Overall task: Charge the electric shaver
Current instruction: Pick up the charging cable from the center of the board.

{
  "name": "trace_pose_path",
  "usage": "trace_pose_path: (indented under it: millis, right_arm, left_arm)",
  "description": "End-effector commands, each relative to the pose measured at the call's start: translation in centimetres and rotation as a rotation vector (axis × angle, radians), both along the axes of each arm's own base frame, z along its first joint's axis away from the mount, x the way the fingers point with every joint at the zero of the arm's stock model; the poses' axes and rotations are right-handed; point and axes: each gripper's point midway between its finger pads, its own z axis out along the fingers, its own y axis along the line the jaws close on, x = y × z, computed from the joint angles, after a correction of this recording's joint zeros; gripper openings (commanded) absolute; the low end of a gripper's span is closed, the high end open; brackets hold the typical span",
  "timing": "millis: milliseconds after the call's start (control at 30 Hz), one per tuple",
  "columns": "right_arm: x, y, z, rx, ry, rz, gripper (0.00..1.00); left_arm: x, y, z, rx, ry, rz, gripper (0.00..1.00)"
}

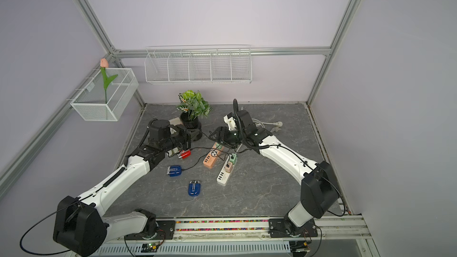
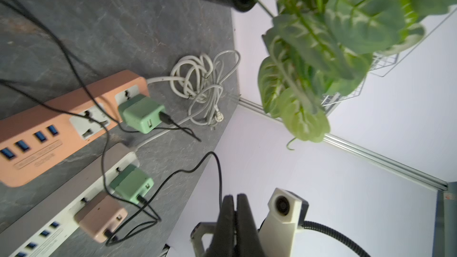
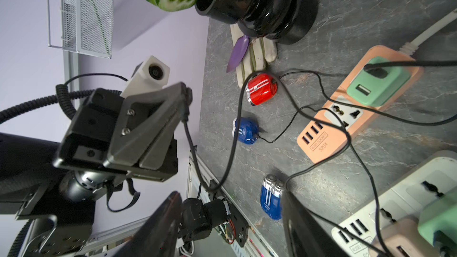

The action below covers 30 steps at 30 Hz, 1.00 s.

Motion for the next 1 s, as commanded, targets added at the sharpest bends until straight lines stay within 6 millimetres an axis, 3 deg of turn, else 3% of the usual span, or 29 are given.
trace_pose_path:
  millis: [0, 167, 333, 533, 700, 967]
  right_arm:
    - [-0.5, -0.4, 2.4, 0.123, 0.150, -0.080, 0.70]
    - [0.6, 1.1, 3.3, 0.369, 0.334, -0.219, 0.73]
    - [1.7, 2.5, 4.5, 0.470, 0.342, -0.304, 0.74]
    - [3.3, 2.7, 5.3, 0.528, 0.313, -0.358, 0.73]
    - [3.9, 3.8, 5.0, 0.557, 0.329, -0.347, 0.50]
    - [5.2, 4.9, 5.3, 0.584, 0.328, -0.348, 0.32]
  left_arm:
    - [1.2, 0.2, 2.3, -0.075, -0.077, 0.063, 0.00]
    - [1.4, -0.5, 2.8, -0.094, -0.096, 0.058, 0.00]
    - [0.8, -1.4, 2.5, -0.095, -0.083, 0.038, 0.00]
    - [0.2, -1.3, 2.4, -0.083, -0.070, 0.041, 0.00]
    - [0.0, -1.5, 2.6, -0.081, -0.074, 0.033, 0.00]
    - [-0.2, -1.7, 2.3, -0.076, -0.066, 0.031, 0.00]
